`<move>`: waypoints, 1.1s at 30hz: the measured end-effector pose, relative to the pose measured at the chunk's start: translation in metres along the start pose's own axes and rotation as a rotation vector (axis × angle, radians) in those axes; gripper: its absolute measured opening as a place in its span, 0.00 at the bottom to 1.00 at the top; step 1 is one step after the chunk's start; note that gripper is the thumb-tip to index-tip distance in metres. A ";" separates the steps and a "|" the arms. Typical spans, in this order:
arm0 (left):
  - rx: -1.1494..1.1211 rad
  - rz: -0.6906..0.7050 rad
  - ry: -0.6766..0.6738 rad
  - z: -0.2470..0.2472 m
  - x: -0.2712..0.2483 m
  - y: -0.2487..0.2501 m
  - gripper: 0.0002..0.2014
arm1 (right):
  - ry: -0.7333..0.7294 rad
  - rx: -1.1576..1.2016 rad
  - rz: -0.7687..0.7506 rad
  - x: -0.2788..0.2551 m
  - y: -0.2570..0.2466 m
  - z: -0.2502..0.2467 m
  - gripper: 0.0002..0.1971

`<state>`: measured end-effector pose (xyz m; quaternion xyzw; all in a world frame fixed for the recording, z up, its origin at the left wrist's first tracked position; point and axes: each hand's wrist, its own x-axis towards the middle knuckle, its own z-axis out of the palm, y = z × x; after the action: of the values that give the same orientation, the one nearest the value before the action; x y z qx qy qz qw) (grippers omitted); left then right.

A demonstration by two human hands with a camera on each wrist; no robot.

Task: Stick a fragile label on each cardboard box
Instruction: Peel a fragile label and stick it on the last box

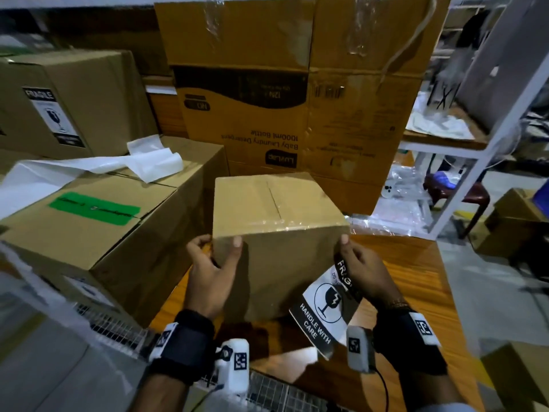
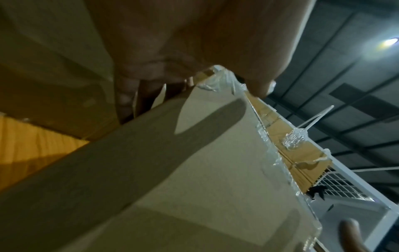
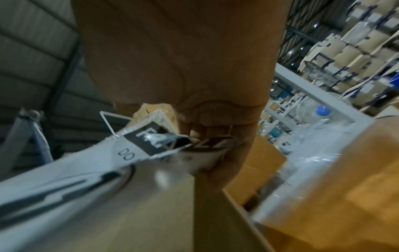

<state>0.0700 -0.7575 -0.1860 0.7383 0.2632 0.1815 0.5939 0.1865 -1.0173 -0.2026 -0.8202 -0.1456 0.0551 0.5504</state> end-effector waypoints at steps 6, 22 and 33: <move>0.116 0.132 0.056 -0.014 0.013 0.015 0.21 | 0.054 -0.003 -0.102 0.000 -0.044 -0.015 0.43; 0.261 0.124 -0.335 -0.020 0.067 0.003 0.34 | 0.083 -0.006 -0.055 0.005 -0.081 -0.010 0.29; 0.258 0.246 -0.323 -0.025 0.088 0.004 0.29 | 0.039 -0.265 -0.218 0.026 -0.115 0.002 0.37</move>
<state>0.1266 -0.6857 -0.1801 0.8541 0.0937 0.0968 0.5024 0.1901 -0.9671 -0.0958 -0.8660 -0.2291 -0.0404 0.4427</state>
